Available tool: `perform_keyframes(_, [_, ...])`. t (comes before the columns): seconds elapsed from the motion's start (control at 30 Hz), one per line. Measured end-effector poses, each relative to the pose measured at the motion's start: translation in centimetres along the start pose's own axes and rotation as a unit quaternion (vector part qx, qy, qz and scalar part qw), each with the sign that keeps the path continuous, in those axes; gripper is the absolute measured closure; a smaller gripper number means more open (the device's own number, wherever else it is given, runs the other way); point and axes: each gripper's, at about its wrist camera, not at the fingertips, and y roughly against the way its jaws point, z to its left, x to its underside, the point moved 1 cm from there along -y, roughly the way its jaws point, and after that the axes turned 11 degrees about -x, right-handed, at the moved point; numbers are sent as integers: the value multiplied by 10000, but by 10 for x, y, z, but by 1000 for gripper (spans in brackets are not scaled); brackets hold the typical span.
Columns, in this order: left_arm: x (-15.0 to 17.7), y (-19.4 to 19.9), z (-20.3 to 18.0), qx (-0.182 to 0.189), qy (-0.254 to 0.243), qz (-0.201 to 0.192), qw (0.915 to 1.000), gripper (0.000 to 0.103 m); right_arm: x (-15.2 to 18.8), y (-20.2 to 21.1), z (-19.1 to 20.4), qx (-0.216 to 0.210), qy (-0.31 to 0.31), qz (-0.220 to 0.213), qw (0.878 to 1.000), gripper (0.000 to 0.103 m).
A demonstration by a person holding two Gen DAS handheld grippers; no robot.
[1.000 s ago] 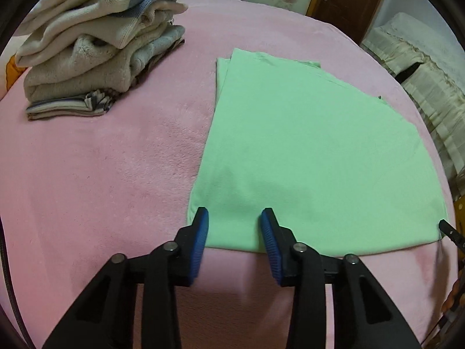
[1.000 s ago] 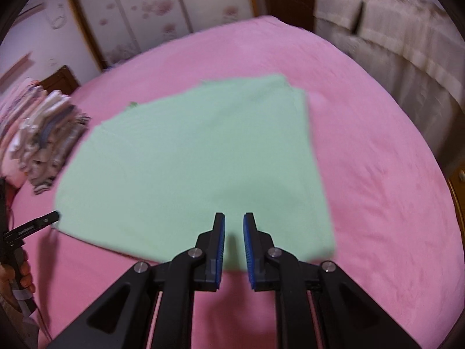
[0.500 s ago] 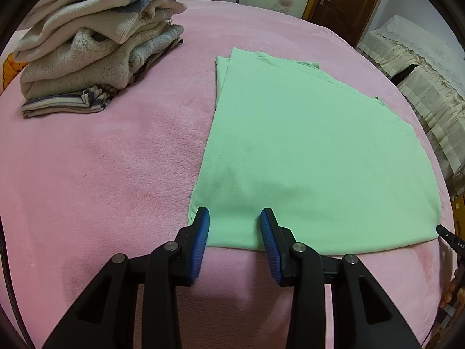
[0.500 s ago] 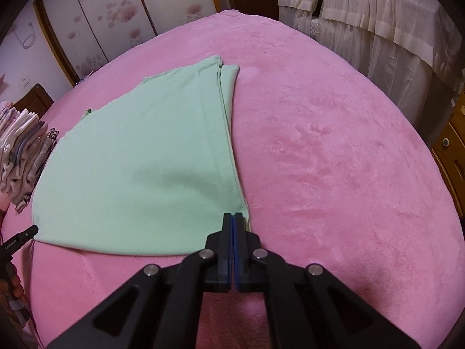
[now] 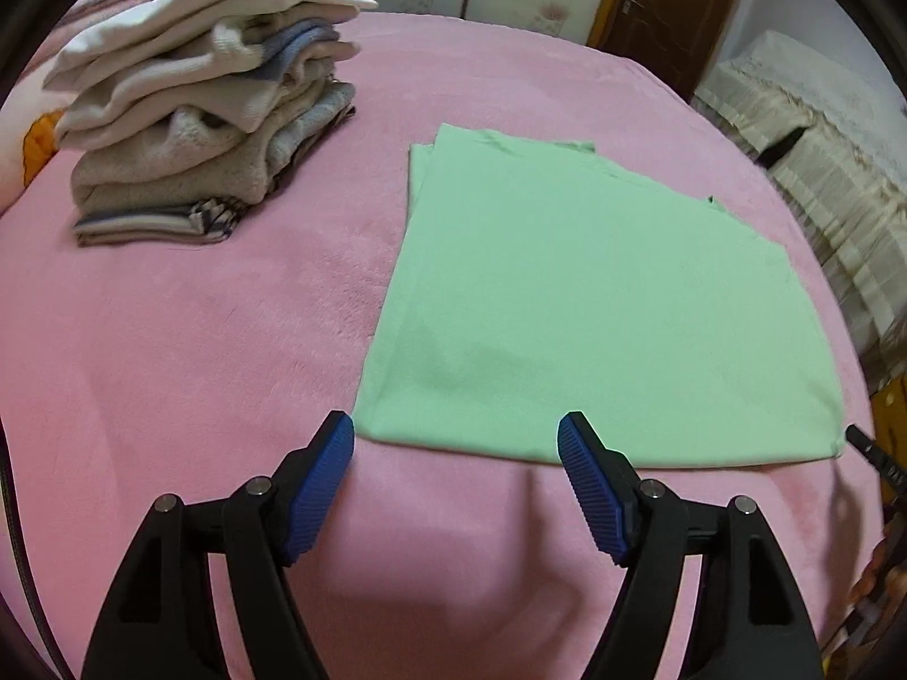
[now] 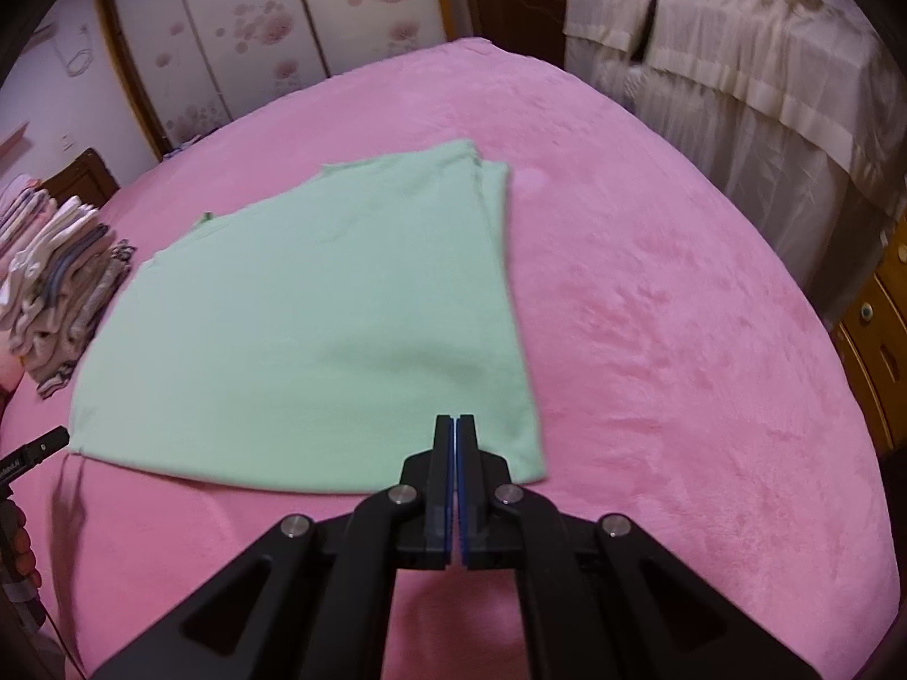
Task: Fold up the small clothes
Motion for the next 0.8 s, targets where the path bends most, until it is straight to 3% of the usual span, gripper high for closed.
perform_keyframes(0.17, [4, 17, 8, 146, 254, 32, 9996, 29, -3, 11, 27, -224, 115, -124, 9996, 103])
perform_keyframes(0.63, [34, 39, 13, 318, 193, 66, 9993, 25, 7, 30, 95, -715, 275, -238, 9968, 100])
perform_keyframes(0.7, [40, 34, 12, 467, 282, 133, 9984, 25, 9, 29, 102, -713, 293, -263, 9967, 99])
perform_keyframes(0.77, [45, 24, 13, 802, 495, 257, 9952, 25, 11, 24, 109, -692, 320, -252, 9968, 99])
perform_keyframes(0.8, [48, 16, 13, 1136, 692, 345, 9905, 25, 12, 20, 113, -688, 343, -241, 9968, 99])
